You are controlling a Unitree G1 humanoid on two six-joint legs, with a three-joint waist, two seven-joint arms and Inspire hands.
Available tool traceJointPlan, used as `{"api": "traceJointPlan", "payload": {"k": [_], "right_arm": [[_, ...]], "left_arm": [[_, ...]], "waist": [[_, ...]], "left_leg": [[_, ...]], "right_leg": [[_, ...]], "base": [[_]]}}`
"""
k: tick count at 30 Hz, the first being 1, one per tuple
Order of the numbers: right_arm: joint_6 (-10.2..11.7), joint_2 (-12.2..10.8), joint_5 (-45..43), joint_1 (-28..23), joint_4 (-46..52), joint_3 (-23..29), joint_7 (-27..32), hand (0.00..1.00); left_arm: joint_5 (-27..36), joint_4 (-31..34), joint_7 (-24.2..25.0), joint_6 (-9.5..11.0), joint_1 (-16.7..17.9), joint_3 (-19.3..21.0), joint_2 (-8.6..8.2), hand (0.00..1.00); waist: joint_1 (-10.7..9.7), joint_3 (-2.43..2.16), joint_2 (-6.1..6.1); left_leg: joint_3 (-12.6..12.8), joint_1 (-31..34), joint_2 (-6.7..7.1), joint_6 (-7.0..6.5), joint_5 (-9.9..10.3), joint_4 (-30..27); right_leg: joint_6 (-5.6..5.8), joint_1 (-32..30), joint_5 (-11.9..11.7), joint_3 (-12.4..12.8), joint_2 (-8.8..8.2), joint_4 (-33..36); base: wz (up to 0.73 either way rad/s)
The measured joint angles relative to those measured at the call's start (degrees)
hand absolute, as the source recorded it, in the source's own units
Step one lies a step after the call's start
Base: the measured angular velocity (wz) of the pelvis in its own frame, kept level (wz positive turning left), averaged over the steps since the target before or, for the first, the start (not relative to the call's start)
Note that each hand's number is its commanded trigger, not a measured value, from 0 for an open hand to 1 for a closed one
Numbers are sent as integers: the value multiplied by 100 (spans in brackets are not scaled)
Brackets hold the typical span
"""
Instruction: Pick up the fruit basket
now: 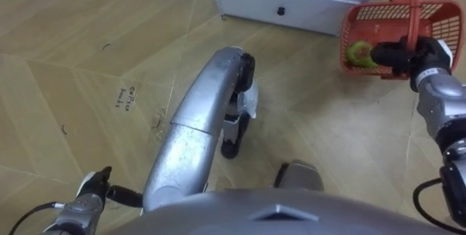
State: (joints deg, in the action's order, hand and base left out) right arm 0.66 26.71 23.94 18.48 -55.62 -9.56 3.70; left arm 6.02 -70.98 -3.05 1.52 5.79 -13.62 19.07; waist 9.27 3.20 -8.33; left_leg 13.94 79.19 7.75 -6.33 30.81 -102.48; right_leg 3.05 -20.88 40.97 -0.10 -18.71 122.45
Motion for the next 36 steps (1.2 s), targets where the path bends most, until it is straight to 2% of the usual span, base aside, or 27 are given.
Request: {"api": "traceJointPlan", "payload": {"k": [4,7,10,12,13,14,15,16,17,18,19,20,21,22,23,24,25,27,28,30,32,33,36], "right_arm": [[-17,-4,-169,2,308,-44,29,100],[-20,-124,-198,1,649,-47,145,100],[-20,-233,-384,0,999,-47,214,100],[-29,-235,-473,10,1314,-43,255,100],[-29,-238,-469,18,1393,-47,250,100],[-29,-242,-439,34,1480,-50,243,100],[-47,-245,-419,38,1488,-63,234,100],[-81,-257,-419,37,1506,-65,234,100],[-172,-312,-400,24,1588,-64,202,100],[-235,-375,-369,-13,1670,-64,147,100],[-303,-403,-347,-37,1778,-60,133,100],[-339,-440,-269,-115,2007,-55,118,100],[-386,-473,-247,-189,2200,-56,94,100],[-451,-481,-248,-207,2297,-57,67,100],[-500,-490,-256,-251,2483,-57,24,100],[-503,-518,-284,-315,2609,-57,-34,100],[-506,-539,-334,-357,2675,-56,-57,100],[-509,-548,-469,-545,3071,-47,-113,100],[-507,-548,-514,-583,3182,-45,-127,100],[-504,-551,-603,-727,3625,-43,-144,100],[-504,-545,-591,-841,4004,-20,-146,100],[-504,-545,-553,-880,4252,8,-168,100],[-509,-547,-542,-1130,4873,90,-322,100]], "left_arm": [[-1,42,-113,-20,-8,223,-51,0],[-5,73,-180,-64,-150,329,-74,0],[-7,5,-297,-122,-564,568,-67,0],[-6,5,-333,-120,-870,608,-67,0],[-2,23,-362,-119,-934,630,-71,0],[-4,69,-411,-128,-1042,665,-100,0],[-7,75,-454,-138,-1088,666,-175,0],[-7,73,-490,-153,-1074,667,-214,0],[-29,138,-537,-173,-963,685,-263,0],[-51,214,-552,-203,-827,685,-284,0],[-46,243,-564,-218,-765,690,-292,0],[-29,244,-607,-236,-590,723,-315,0],[-48,249,-666,-245,-522,836,-317,0],[-46,244,-697,-243,-475,907,-310,0],[-49,244,-796,-237,-382,1000,-309,0],[-55,231,-918,-219,-316,1045,-307,0],[-58,231,-976,-194,-269,1043,-309,0],[-147,223,-1064,-142,-107,1086,-364,0],[-168,225,-1069,-141,-85,1099,-370,0],[-172,251,-1076,-157,-22,1122,-379,0],[-192,489,-1078,-237,114,1164,-412,0],[-271,628,-1079,-281,200,1179,-460,0],[-648,733,-1073,-393,316,1334,-525,0]], "waist": [[-83,7,-90],[-215,14,-158],[-299,7,-222],[-298,-10,-226],[-293,-9,-225],[-297,-20,-192],[-255,-45,-93],[-237,-58,-53],[-218,-73,-15],[-229,-83,-2],[-240,-99,-5],[-254,-113,21],[-256,-129,7],[-252,-141,-10],[-191,-147,-6],[-145,-153,7],[-139,-158,16],[-113,-230,120],[-113,-237,132],[-110,-244,128],[-129,-286,81],[-142,-286,80],[-169,-284,72]], "left_leg": [[-32,-27,7,-5,3,-34],[-100,-68,13,-5,5,-92],[-201,-81,13,-6,9,-135],[-263,-125,-14,-38,13,-126],[-278,-151,-36,-52,9,-90],[-328,-255,-73,-95,-7,66],[-421,-424,-120,-115,-26,350],[-458,-524,-138,-112,-47,529],[-479,-817,-204,-134,-112,997],[-492,-1165,-209,-121,-188,1562],[-490,-1336,-207,-115,-240,1856],[-488,-1703,-211,-137,-371,2468],[-463,-2096,-243,-189,-567,3124],[-445,-2301,-256,-206,-658,3452],[-455,-2711,-302,-204,-839,4100],[-466,-3178,-333,-188,-1024,4710],[-474,-3431,-335,-175,-1112,5014],[-506,-4255,-416,-112,-1423,6021],[-503,-4422,-445,-92,-1483,6199],[-506,-4889,-526,-9,-1598,6592],[-554,-5029,-534,84,-1661,6734],[-574,-5081,-548,123,-1730,6807],[-675,-5254,-563,213,-1901,7100]], "right_leg": [[-3,108,1,-18,34,-26],[-24,208,11,-34,127,-38],[-53,257,30,-35,259,-50],[-49,265,68,81,522,-176],[-49,259,68,118,592,-246],[-47,266,69,172,750,-522],[-47,277,69,211,907,-999],[-47,289,69,223,932,-1275],[-45,361,67,240,917,-1976],[12,516,18,244,900,-2815],[51,569,-83,237,891,-3217],[84,655,-490,217,871,-3929],[110,697,-1098,225,850,-4521],[150,699,-1403,222,827,-4764],[209,681,-1583,151,808,-5214],[223,634,-1523,31,785,-5560],[236,611,-1489,-54,788,-5716],[244,544,-1360,-292,845,-6636],[244,542,-1357,-357,843,-6937],[240,668,-1363,-629,843,-8256],[222,971,-1384,-804,921,-8867],[138,1120,-1430,-860,981,-9179],[2,1400,-1582,-1003,1083,-9641]], "base": [[0],[-3],[-4],[-5],[-12],[-21],[-26],[-46],[-56],[-59],[-52],[-44],[-39],[-43],[-48],[-49],[-41],[-38],[-31],[-14],[0],[0],[13]]}}
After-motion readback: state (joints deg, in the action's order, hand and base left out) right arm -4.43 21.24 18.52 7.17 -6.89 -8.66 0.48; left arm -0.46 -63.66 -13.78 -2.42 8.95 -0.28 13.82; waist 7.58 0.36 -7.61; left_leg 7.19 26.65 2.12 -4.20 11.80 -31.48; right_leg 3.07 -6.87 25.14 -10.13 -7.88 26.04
